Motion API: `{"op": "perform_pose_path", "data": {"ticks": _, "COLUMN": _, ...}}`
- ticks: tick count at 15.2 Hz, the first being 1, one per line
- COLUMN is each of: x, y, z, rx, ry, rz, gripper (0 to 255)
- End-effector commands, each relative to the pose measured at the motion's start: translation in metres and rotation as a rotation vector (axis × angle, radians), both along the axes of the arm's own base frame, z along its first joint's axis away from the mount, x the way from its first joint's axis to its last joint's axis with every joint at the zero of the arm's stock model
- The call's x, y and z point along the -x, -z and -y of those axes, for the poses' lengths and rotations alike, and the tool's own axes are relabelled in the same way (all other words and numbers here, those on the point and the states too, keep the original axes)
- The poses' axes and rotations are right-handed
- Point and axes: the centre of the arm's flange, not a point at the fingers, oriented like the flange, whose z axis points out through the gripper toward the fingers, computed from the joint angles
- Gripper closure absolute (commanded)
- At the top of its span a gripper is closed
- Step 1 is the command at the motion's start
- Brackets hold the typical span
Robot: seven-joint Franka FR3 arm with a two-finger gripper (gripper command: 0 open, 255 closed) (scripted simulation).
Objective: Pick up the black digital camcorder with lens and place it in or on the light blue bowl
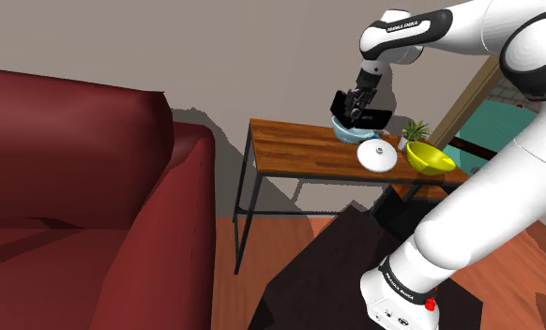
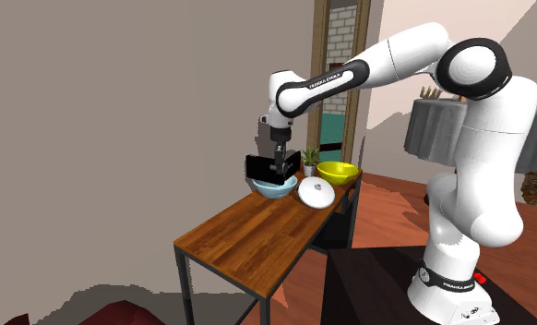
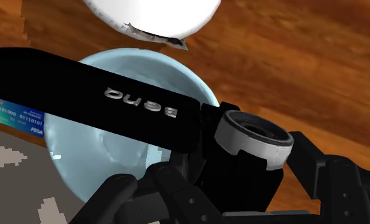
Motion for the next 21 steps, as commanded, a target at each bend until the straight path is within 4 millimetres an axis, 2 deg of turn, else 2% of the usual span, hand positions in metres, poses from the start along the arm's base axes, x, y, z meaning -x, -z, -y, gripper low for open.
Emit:
{"op": "perform_pose_path", "data": {"ticks": 1, "x": 0.0, "y": 0.01, "z": 0.001, "rx": 0.001, "ry": 0.0, "rz": 0.002, "gripper": 255}}
{"op": "perform_pose_path", "data": {"ticks": 2, "x": 0.0, "y": 0.015, "z": 0.001, "rx": 0.001, "ry": 0.0, "rz": 0.002, "gripper": 255}}
{"op": "perform_pose_path", "data": {"ticks": 10, "x": 0.0, "y": 0.015, "z": 0.001, "rx": 0.001, "ry": 0.0, "rz": 0.002, "gripper": 255}}
{"op": "perform_pose_path", "data": {"ticks": 11, "x": 0.0, "y": 0.015, "z": 0.001, "rx": 0.001, "ry": 0.0, "rz": 0.002, "gripper": 0}}
{"op": "perform_pose_path", "data": {"ticks": 16, "x": 0.0, "y": 0.015, "z": 0.001, "rx": 0.001, "ry": 0.0, "rz": 0.002, "gripper": 0}}
{"op": "perform_pose_path", "data": {"ticks": 20, "x": 0.0, "y": -0.035, "z": -0.001, "rx": 0.001, "ry": 0.0, "rz": 0.002, "gripper": 0}}
{"op": "perform_pose_path", "data": {"ticks": 21, "x": 0.0, "y": -0.035, "z": -0.001, "rx": 0.001, "ry": 0.0, "rz": 0.002, "gripper": 0}}
